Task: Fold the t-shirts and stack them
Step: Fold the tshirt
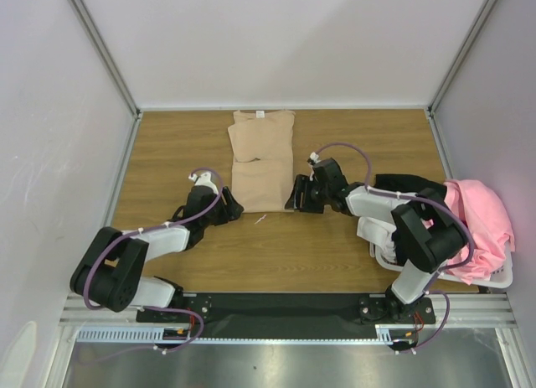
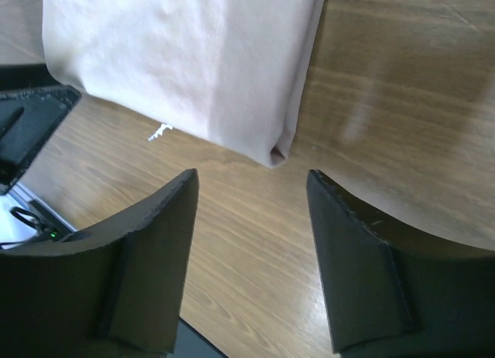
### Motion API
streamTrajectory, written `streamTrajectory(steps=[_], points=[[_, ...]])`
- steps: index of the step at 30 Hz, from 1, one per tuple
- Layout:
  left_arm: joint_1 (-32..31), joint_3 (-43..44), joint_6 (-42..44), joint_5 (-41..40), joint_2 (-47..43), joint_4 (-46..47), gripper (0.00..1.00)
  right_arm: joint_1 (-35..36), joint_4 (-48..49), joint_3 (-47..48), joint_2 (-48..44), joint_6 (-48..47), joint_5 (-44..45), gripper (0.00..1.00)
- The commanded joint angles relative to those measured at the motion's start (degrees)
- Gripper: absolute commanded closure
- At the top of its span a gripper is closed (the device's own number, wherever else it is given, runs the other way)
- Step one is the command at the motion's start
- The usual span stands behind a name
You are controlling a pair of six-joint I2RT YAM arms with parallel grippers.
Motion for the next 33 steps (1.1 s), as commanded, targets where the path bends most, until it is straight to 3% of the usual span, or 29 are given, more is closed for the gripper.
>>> streamTrajectory(steps=[1, 6, 11, 19, 22, 23, 25, 26, 33], points=[[-0.3, 1.4, 0.2, -0.8, 0.5, 1.5, 0.33, 0.4, 4.5, -0.3, 1.7, 1.8, 0.9, 0.39], [0.2, 1.6, -0.1, 0.1, 1.7, 2.2, 0.36, 0.5, 5.5, -0.2, 3.8, 2.9, 0.7, 0.42], [1.5, 1.6, -0.6, 1.8, 3.6, 3.3, 0.46, 0.5, 5.6, 0.1, 4.2, 3.2, 1.2, 0.45], [2.3, 2.3, 0.1, 4.1, 6.2, 5.1, 0.61, 0.5, 5.2, 0.5, 5.6, 3.0, 1.9, 0.62], [2.3, 2.3, -0.5, 4.7, 7.8, 5.8, 0.77, 0.6, 5.8, 0.6, 6.2, 3.1, 1.5, 0.74], [2.3, 2.1, -0.6, 4.9, 8.0, 5.9, 0.88, 0.6, 5.8, 0.6, 6.4, 3.2, 1.4, 0.79], [2.3, 1.7, -1.0, 4.5, 7.8, 5.8, 1.0, 0.6, 5.5, 0.5, 6.6, 3.2, 1.4, 0.96], [2.2, 1.4, -1.0, 3.9, 7.4, 4.8, 1.0, 0.6, 5.3, 0.3, 6.5, 3.2, 1.6, 1.0], [-1.7, -1.0, -2.4, -0.2, 2.1, -2.0, 1.0, 1.4, 4.2, -4.9, 3.7, 3.5, 2.0, 1.0]])
